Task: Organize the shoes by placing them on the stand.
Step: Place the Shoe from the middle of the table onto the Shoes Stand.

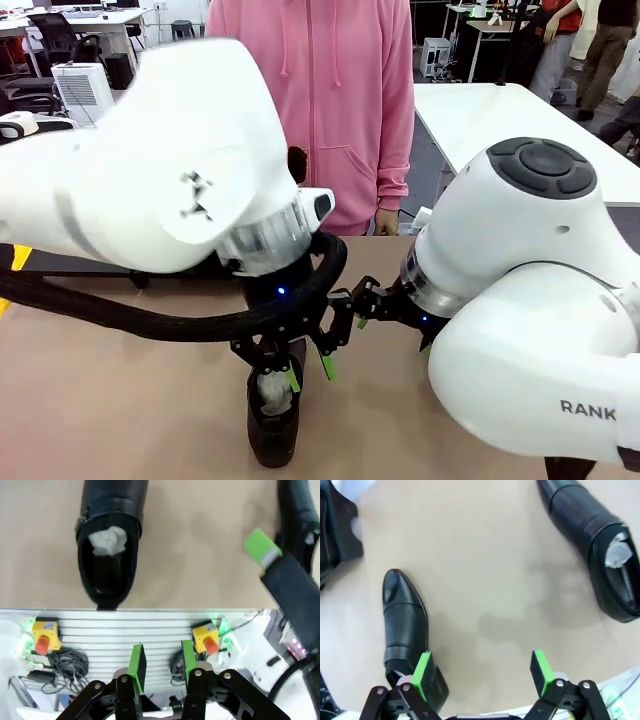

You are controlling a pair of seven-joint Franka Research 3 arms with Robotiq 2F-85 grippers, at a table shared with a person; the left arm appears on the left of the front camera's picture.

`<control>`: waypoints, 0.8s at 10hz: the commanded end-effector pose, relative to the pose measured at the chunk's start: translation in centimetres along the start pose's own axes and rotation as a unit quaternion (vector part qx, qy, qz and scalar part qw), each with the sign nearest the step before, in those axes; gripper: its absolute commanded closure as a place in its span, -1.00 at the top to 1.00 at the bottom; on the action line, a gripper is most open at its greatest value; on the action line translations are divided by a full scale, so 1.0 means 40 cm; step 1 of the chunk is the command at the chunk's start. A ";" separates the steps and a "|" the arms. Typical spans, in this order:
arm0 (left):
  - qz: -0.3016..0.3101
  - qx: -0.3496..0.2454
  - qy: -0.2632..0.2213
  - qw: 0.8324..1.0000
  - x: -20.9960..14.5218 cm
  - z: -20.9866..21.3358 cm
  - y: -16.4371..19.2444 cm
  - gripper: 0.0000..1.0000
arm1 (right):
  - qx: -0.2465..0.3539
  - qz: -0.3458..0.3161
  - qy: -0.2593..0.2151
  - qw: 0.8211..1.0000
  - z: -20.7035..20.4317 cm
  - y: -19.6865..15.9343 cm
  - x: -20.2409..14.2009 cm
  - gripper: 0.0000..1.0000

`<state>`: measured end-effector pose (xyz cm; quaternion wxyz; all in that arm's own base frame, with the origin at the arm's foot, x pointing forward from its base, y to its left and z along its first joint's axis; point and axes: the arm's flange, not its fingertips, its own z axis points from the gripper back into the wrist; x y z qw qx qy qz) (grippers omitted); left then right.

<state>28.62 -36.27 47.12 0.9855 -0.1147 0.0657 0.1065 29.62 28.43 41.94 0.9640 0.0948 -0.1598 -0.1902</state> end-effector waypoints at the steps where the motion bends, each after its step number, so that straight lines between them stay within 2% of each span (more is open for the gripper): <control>1: 0.026 0.020 -0.027 0.999 0.061 -0.078 -0.040 -0.17 | 0.014 -0.005 0.007 1.000 0.001 0.007 0.017 1.00; 4: 0.005 0.032 -0.075 0.997 0.075 -0.136 -0.039 -0.17 | 0.014 -0.005 0.007 1.000 0.001 0.007 0.017 1.00; 8: -0.025 0.048 -0.082 0.995 0.083 -0.160 0.000 -0.17 | 0.014 -0.005 0.007 1.000 0.001 0.007 0.017 1.00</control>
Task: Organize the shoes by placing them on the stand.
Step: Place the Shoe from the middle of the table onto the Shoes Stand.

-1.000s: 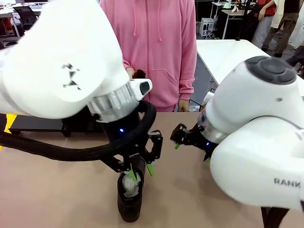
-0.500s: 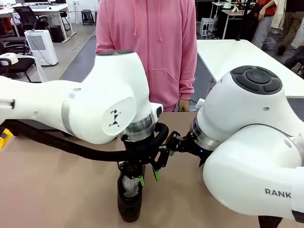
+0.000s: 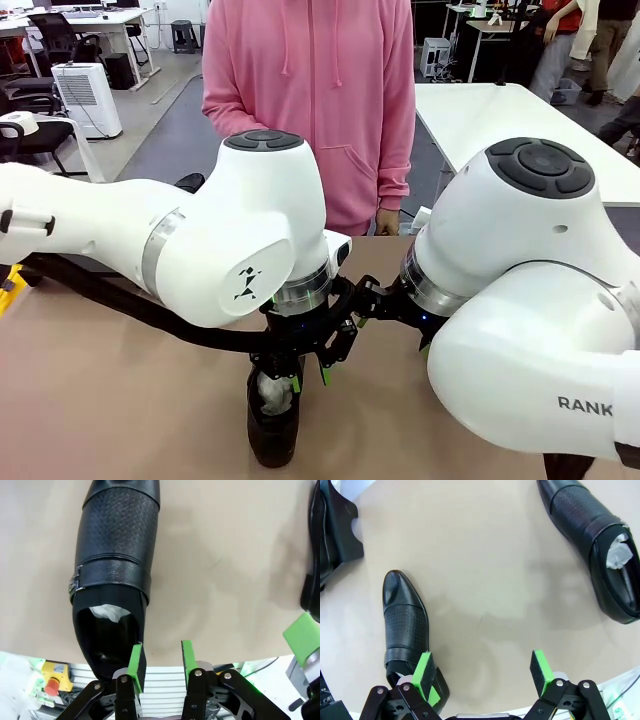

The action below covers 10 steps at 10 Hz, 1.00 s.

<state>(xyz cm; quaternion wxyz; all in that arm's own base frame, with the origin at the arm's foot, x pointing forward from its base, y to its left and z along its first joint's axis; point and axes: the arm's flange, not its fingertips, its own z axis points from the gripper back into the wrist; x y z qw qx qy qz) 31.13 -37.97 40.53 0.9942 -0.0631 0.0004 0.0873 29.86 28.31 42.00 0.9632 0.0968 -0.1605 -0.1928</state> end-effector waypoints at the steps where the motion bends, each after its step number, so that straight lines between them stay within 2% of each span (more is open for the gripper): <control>1: -0.002 -0.002 -0.012 1.000 0.008 -0.005 0.029 -0.17 | 0.012 -0.002 0.007 1.000 0.001 0.008 0.010 1.00; 3: -0.016 -0.019 -0.012 1.000 0.012 -0.013 0.041 -0.17 | 0.012 -0.002 0.007 1.000 0.001 0.008 0.010 1.00; 6: -0.056 -0.009 -0.022 0.998 0.008 -0.034 0.042 -0.12 | 0.012 -0.002 0.007 1.000 0.001 0.008 0.010 1.00; 8: -0.071 -0.001 -0.015 0.997 0.015 -0.042 0.047 0.39 | 0.012 -0.002 0.007 1.000 0.001 0.008 0.010 1.00; 10: -0.079 -0.001 -0.020 0.997 0.017 -0.052 0.048 0.39 | 0.012 -0.002 0.007 1.000 0.001 0.008 0.010 1.00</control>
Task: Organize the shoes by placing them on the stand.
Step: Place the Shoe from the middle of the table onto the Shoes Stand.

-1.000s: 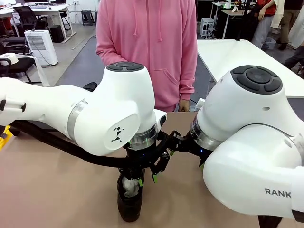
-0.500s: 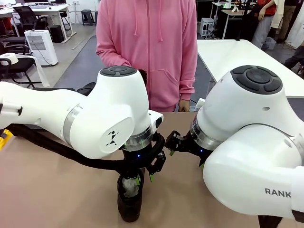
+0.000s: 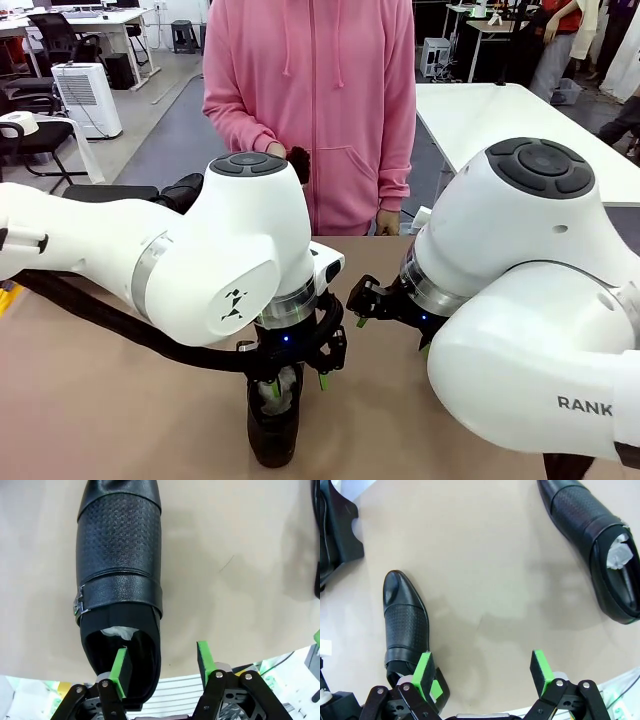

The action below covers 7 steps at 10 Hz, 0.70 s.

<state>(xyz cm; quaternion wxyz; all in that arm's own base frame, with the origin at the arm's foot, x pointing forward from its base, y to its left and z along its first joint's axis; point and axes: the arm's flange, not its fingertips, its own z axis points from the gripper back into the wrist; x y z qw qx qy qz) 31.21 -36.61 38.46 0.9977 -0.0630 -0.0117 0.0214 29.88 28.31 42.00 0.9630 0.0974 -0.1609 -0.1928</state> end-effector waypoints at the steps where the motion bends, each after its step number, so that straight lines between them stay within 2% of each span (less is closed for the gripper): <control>1: -0.020 0.004 -0.016 1.000 0.007 -0.014 0.009 0.39 | 0.012 -0.002 0.008 1.000 0.001 0.008 0.010 1.00; 7: -0.036 0.005 -0.011 0.999 0.000 -0.074 0.005 0.39 | 0.012 -0.002 0.008 1.000 0.001 0.008 0.010 1.00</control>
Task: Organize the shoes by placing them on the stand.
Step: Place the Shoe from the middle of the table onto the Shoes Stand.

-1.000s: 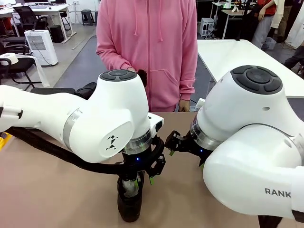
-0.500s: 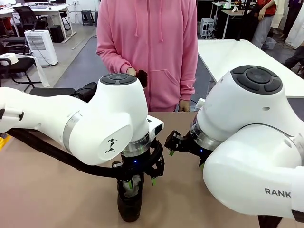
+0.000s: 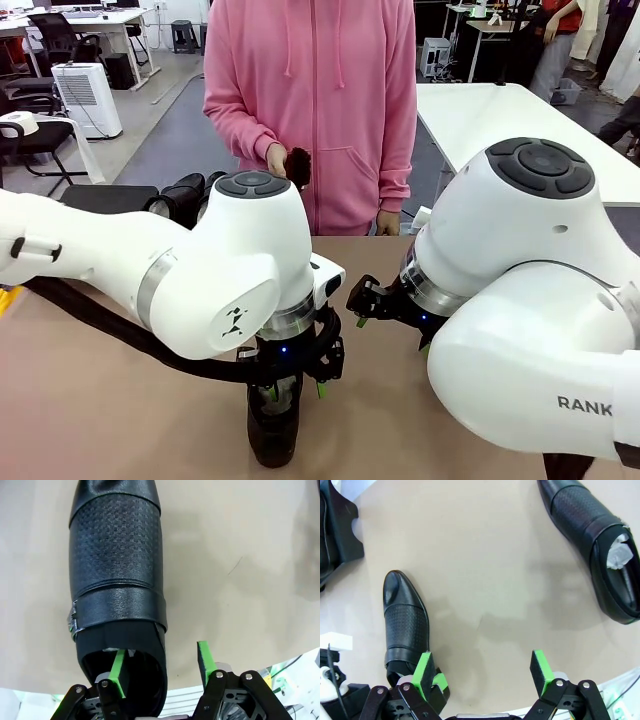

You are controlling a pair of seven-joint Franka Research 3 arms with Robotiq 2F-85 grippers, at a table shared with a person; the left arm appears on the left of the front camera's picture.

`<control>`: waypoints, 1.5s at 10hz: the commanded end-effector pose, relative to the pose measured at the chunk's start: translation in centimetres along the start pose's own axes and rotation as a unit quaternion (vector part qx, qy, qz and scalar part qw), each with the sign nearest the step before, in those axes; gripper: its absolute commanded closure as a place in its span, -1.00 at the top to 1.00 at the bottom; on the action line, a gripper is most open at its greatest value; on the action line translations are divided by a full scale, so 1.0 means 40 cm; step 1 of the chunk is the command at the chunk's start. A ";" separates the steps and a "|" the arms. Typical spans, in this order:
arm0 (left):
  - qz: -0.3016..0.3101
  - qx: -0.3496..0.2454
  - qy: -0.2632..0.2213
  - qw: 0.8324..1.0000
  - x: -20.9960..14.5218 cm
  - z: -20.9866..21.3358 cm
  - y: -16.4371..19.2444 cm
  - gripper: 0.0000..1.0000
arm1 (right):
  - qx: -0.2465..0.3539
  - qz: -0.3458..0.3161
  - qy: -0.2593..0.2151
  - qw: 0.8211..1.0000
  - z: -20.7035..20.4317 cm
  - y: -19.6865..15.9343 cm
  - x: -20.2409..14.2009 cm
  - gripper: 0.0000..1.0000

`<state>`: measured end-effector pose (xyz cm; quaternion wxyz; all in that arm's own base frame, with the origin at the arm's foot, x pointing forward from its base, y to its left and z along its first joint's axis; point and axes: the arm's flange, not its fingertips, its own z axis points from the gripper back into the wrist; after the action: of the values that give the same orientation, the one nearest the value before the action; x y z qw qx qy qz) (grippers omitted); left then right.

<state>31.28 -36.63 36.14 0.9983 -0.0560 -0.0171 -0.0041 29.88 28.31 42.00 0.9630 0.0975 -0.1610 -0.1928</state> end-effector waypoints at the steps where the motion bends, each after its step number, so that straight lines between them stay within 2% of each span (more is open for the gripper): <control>1: -0.024 -0.014 0.014 1.000 -0.004 -0.024 -0.003 0.31 | 0.011 -0.002 0.008 1.000 0.001 0.007 0.010 1.00; 4: -0.022 -0.011 0.011 1.000 -0.010 -0.026 -0.005 -0.88 | 0.011 -0.002 0.008 1.000 0.001 0.007 0.010 1.00; 5: -0.021 -0.009 0.009 1.000 -0.010 -0.026 -0.004 -1.00 | 0.011 -0.002 0.008 1.000 0.001 0.007 0.010 1.00; 11: -0.016 -0.007 0.007 1.000 -0.003 -0.016 0.002 -1.00 | 0.011 -0.002 0.008 1.000 0.001 0.007 0.010 1.00; 13: 0.003 -0.012 0.004 1.000 -0.012 0.055 0.030 -1.00 | 0.011 -0.002 0.008 1.000 0.001 0.007 0.010 1.00; 15: 0.015 -0.012 -0.011 1.000 -0.050 0.157 0.109 -1.00 | 0.011 -0.002 0.008 1.000 0.001 0.007 0.010 1.00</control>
<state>30.72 -34.66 39.50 0.9977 -0.0646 -0.0190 0.0101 29.91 28.30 42.02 0.9629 0.0977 -0.1611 -0.1931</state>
